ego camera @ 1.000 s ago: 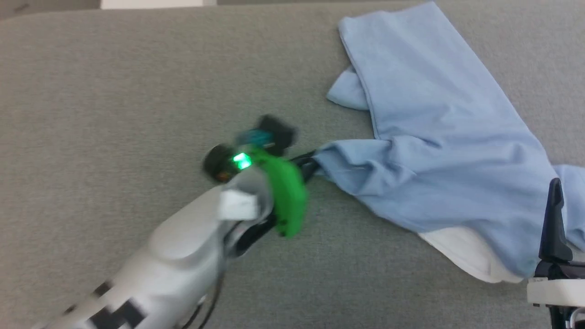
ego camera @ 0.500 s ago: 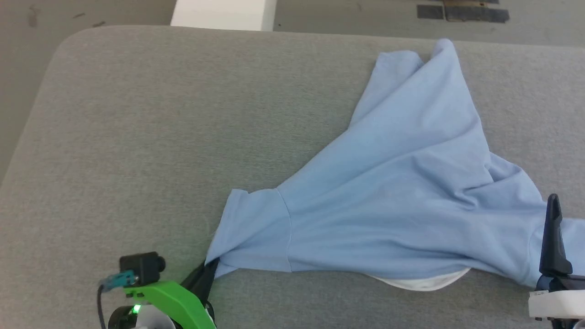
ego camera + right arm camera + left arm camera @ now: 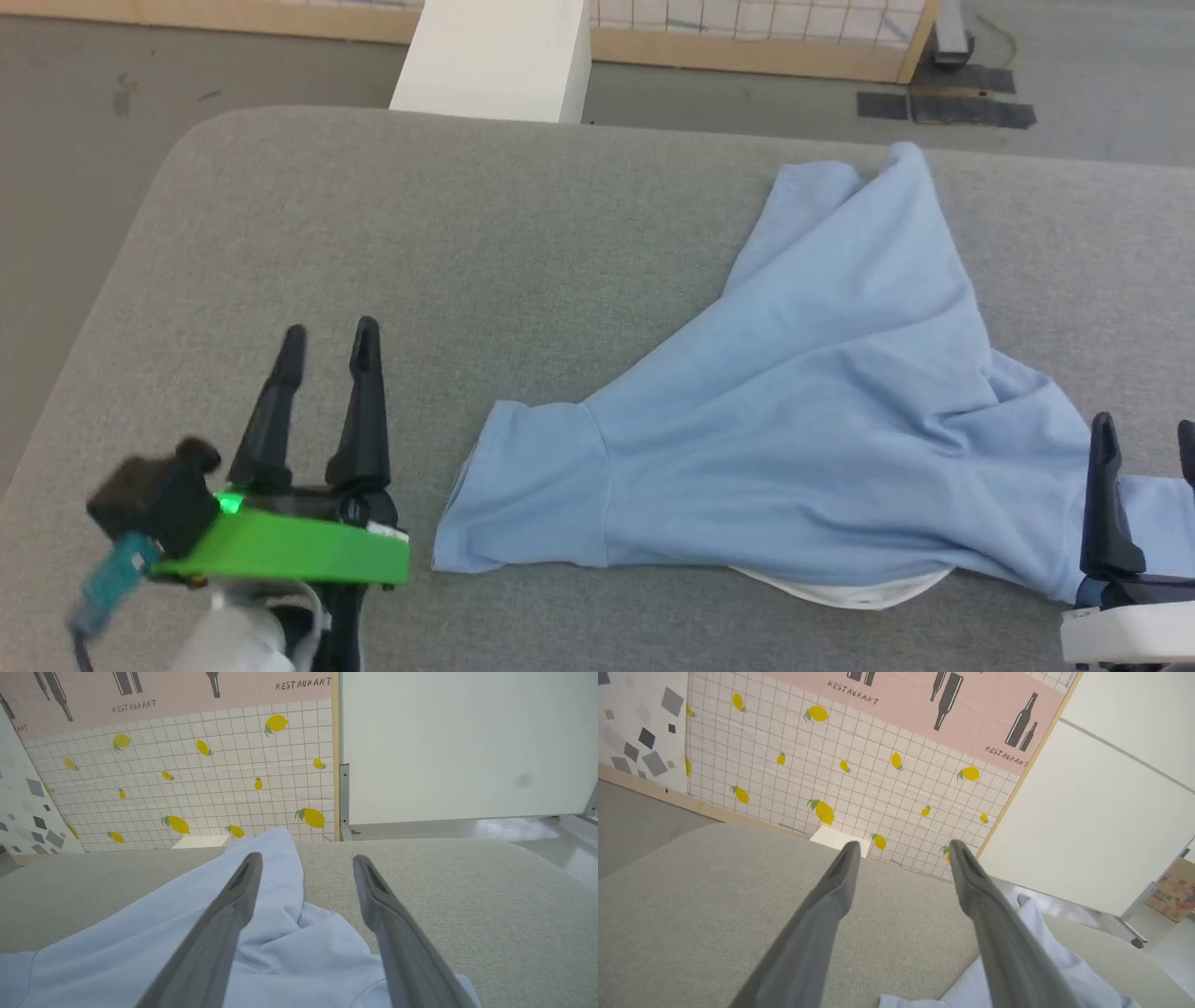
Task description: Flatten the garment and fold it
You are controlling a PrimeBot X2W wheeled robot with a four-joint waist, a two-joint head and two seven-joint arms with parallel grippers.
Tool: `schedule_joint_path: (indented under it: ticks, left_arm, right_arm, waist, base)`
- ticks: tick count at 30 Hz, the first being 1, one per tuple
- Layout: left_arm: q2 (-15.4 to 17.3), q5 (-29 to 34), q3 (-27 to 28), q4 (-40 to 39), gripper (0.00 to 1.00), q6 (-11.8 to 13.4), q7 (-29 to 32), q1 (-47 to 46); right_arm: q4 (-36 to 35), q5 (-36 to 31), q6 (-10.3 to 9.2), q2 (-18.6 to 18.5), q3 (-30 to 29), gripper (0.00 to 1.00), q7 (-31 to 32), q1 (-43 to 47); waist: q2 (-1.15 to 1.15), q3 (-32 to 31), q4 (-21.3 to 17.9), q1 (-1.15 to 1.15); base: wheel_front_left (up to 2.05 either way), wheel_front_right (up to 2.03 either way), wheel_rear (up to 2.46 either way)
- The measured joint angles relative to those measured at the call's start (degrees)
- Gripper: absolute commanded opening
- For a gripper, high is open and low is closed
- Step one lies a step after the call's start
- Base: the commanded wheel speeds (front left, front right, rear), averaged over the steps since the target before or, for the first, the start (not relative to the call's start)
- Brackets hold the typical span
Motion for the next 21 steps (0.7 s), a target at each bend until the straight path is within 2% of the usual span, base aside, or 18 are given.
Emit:
schedule_joint_path:
  ticks: [3, 7, 11, 14, 18, 21]
  left_arm:
    - [-5.13, 14.40, 3.87, -2.16, 1.00, -0.23, 0.01, 4.07]
    - [-10.01, 24.55, 4.77, -2.10, 1.00, -2.54, 0.01, 9.51]
    - [-13.47, 28.02, 5.89, 0.57, 1.00, -5.27, 0.01, 14.19]
    - [-14.78, 28.89, 7.94, 1.55, 1.00, -6.87, 0.01, 14.89]
    - [-14.11, 29.07, 8.26, 5.65, 1.00, -10.05, 0.11, 14.71]
    - [-12.15, 28.47, 7.32, 8.89, 1.00, -12.60, 5.58, 12.90]
  right_arm:
    - [0.02, -0.55, 0.00, -0.01, 0.73, 1.00, -0.56, 0.24]
    - [0.30, -1.80, 0.00, 0.00, 1.38, 1.00, -1.08, 1.05]
    - [1.22, -1.57, 0.00, -0.01, 1.34, 1.00, -1.57, 1.57]
    - [1.79, -1.43, 0.00, -0.01, 1.18, 1.00, -1.82, 2.17]
    - [2.16, -0.93, 0.00, -0.01, 1.29, 1.00, -2.20, 2.19]
    - [2.33, -0.87, 0.00, -0.01, 1.51, 1.00, -2.33, 2.18]
  waist:
    - [0.00, -0.67, -0.96, 0.00]
    - [0.00, -1.54, -1.92, 0.00]
    - [0.00, -2.55, -2.40, 0.00]
    - [0.00, -3.11, -2.28, 0.00]
    - [0.00, -3.04, -1.70, 0.00]
    - [0.00, -2.46, -1.46, 0.00]
  base:
    - [0.00, 0.00, 0.00]
    - [0.00, 0.00, 0.00]
    - [0.00, 0.00, 0.00]
    - [0.00, 0.00, 0.00]
    - [0.00, 0.00, 0.00]
    - [0.00, 0.00, 0.00]
